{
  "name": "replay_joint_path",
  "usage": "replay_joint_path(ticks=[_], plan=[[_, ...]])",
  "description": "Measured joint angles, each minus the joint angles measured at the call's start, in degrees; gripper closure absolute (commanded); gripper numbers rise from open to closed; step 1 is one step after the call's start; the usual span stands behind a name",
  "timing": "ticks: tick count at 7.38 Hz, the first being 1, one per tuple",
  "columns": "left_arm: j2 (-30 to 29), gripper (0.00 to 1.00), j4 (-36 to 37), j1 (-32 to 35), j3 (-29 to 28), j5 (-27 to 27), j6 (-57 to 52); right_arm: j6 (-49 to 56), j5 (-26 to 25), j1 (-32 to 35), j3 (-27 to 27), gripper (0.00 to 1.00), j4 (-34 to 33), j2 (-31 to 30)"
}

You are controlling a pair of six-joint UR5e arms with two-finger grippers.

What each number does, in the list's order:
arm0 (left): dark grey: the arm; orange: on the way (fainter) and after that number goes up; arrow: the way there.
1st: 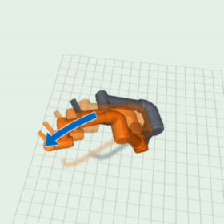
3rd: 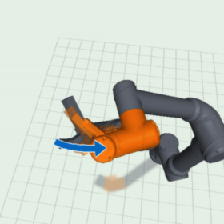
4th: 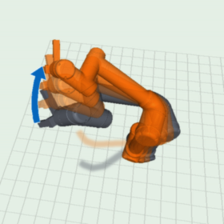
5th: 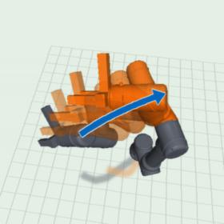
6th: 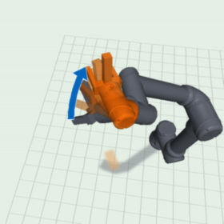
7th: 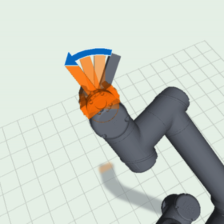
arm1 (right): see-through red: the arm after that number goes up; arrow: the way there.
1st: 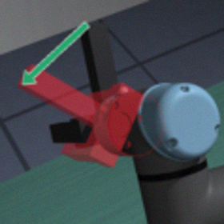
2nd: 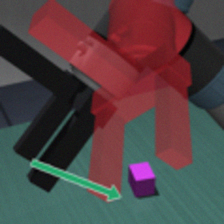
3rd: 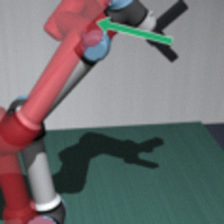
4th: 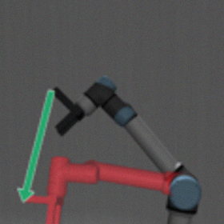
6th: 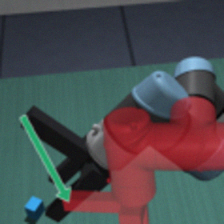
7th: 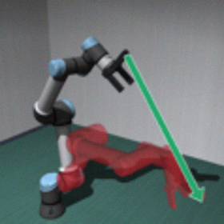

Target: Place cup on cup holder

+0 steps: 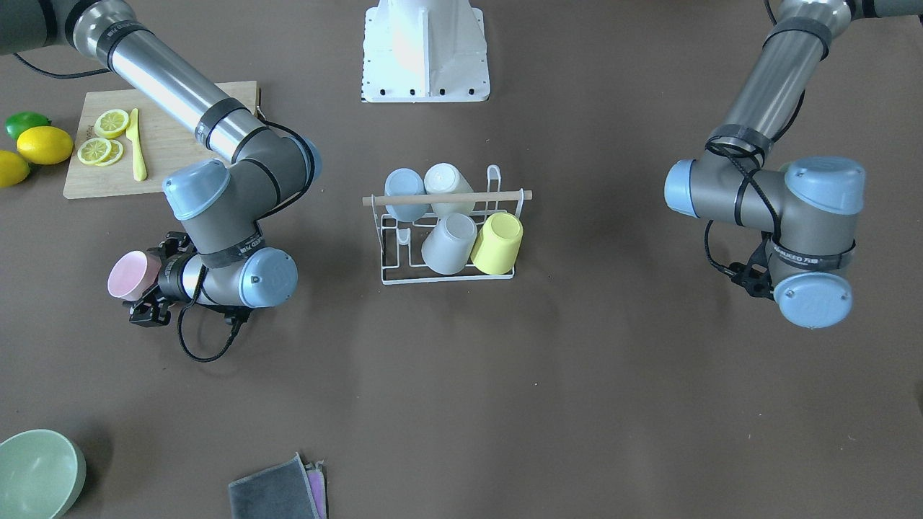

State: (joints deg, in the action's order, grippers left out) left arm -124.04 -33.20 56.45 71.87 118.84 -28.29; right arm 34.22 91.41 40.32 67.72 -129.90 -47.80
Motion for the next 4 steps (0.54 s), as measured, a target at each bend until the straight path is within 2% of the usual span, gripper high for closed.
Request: replay_joint_path(ticks=[4], plan=[[0.65, 1.00, 2.08, 4.80, 10.64, -3.16, 0.48, -0.11, 0.00, 0.02, 0.48, 0.04, 0.00, -0.54]])
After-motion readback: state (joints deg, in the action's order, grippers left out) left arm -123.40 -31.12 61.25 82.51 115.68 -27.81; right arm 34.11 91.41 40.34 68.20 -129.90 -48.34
